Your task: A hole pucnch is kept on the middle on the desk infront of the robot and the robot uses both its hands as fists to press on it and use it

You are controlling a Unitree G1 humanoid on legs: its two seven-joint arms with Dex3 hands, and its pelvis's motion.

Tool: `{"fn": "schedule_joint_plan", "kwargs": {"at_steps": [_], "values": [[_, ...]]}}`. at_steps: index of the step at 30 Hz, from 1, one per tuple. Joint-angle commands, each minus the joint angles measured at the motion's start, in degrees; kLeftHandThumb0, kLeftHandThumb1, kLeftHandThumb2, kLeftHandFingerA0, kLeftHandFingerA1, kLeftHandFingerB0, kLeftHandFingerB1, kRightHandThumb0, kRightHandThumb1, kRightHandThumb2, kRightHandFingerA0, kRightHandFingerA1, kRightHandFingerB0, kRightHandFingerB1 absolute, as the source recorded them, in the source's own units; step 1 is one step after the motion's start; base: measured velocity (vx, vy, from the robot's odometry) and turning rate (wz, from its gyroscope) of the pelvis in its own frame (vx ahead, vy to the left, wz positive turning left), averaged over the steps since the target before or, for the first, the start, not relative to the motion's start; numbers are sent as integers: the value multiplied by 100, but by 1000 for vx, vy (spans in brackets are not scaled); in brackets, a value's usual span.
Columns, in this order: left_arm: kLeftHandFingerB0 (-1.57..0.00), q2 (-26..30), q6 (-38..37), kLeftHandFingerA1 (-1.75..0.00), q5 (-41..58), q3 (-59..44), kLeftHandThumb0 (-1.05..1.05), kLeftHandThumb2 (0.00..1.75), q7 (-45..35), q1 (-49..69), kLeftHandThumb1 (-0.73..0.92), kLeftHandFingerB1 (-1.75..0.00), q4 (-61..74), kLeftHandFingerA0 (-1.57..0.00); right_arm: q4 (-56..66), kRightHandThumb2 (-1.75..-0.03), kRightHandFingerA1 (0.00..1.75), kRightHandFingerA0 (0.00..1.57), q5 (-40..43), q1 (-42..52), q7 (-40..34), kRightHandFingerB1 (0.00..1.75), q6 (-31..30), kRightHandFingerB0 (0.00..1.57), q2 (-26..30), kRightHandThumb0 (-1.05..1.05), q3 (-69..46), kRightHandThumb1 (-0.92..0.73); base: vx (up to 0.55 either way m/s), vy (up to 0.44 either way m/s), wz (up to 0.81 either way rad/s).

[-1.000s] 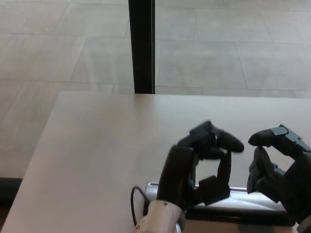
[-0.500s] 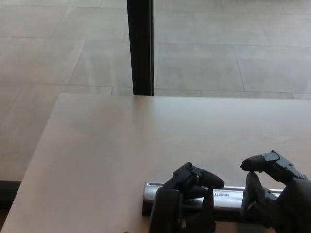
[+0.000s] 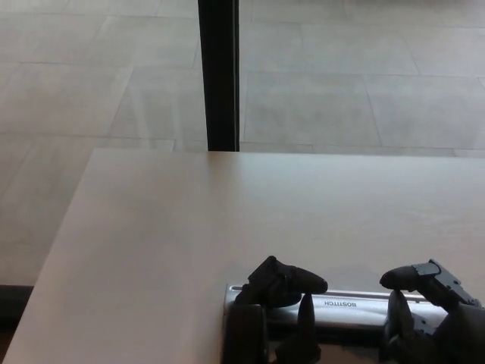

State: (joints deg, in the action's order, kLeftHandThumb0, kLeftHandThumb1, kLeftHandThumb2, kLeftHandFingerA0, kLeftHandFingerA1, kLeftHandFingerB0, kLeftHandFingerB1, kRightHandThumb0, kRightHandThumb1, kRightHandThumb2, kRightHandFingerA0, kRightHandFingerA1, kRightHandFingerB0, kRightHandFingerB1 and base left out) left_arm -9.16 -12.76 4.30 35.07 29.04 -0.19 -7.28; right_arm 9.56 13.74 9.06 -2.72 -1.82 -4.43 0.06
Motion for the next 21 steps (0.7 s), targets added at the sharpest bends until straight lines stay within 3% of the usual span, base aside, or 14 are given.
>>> {"fn": "schedule_joint_plan", "kwargs": {"at_steps": [1, 8, 15, 16, 21], "values": [[-70, -1679, -552, -175, 2, 164, -44, 87, 996, 1022, 74, -163, -643, -98, -926, -92, 175, 111, -438, -93, -208, 162, 775, 72, 33, -43, -306, -67, 0, 0, 0], [-72, -1743, -676, -175, 188, 290, -43, 87, 893, 1152, 73, -162, -789, -101, -1252, -94, 175, 109, -475, -244, -234, 165, 865, 69, 19, -41, -326, -65, 0, 0, 0], [-76, -1759, -800, -175, 313, 371, -42, 99, 695, 1188, 66, -170, -985, -106, -1779, -95, 175, 113, -458, -438, -174, 162, 1072, 75, 34, -44, -377, -64, 0, 0, 0], [-81, -1873, -850, -175, 271, 413, -39, 107, 742, 1177, 60, -168, -1214, -107, -2233, -95, 175, 107, -580, -456, -246, 166, 1249, 76, 72, -44, -399, -64, 0, 0, 0], [-80, -2022, -1010, -175, 123, 322, -41, 106, 878, 984, 59, -167, -1591, -103, -2958, -96, 175, 95, -814, -526, -422, 163, 1559, 77, 94, -38, -371, -64, 0, 0, 0]]}}
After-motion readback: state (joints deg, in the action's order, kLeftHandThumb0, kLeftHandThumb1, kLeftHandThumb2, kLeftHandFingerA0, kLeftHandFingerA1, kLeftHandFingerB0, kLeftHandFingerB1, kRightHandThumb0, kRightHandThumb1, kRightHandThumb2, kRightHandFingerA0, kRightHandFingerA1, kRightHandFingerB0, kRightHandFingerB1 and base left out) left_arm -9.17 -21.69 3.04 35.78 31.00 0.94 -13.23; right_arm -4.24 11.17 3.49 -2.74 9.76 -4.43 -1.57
